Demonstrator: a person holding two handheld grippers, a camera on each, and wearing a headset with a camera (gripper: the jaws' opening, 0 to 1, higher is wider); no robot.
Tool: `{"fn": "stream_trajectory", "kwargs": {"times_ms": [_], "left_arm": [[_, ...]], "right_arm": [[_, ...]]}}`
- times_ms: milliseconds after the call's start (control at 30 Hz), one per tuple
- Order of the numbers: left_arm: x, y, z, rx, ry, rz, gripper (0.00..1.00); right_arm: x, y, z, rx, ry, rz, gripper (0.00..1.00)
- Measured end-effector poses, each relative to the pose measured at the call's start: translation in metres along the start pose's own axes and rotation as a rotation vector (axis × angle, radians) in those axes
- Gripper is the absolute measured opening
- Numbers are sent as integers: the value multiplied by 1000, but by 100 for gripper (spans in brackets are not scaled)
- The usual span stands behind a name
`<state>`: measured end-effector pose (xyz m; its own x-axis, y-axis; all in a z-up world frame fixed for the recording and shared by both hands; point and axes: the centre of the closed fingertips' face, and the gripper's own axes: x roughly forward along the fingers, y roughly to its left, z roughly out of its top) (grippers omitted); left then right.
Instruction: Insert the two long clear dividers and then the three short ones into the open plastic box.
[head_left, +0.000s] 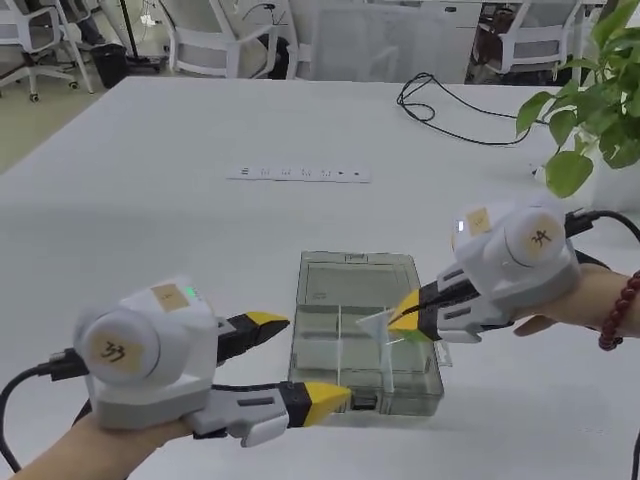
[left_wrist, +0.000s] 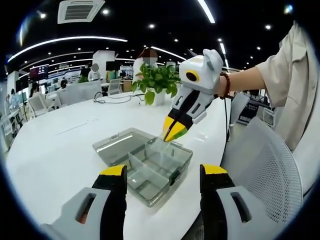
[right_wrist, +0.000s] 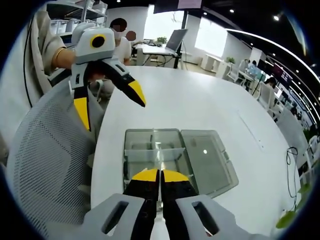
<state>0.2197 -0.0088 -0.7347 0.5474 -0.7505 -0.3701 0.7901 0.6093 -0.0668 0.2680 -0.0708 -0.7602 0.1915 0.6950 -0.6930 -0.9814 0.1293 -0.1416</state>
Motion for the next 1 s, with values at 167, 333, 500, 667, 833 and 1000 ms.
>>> {"fn": "stream_trajectory", "kwargs": {"times_ms": [167,333,500,667,833,1000], "left_arm": [[0,0,0,1,2,0,58],[0,0,-1,1,3,-4,58],[1,-1,0,0,3,-6,58],[1,1,-1,0,5,0,59],[0,2,-1,1,6,4,60],[0,2,-1,0,2,10,62]], "right_arm": [[-2,-1,-1,5,2,1,2],[-2,-1,-2,10,8,1,2],[-1,-2,-1,12,15,6,2],[1,-3,0,21,36,16,2],[5,-1,3,-19,62,35,2],[9,2,6,-58,83,50,2]]}}
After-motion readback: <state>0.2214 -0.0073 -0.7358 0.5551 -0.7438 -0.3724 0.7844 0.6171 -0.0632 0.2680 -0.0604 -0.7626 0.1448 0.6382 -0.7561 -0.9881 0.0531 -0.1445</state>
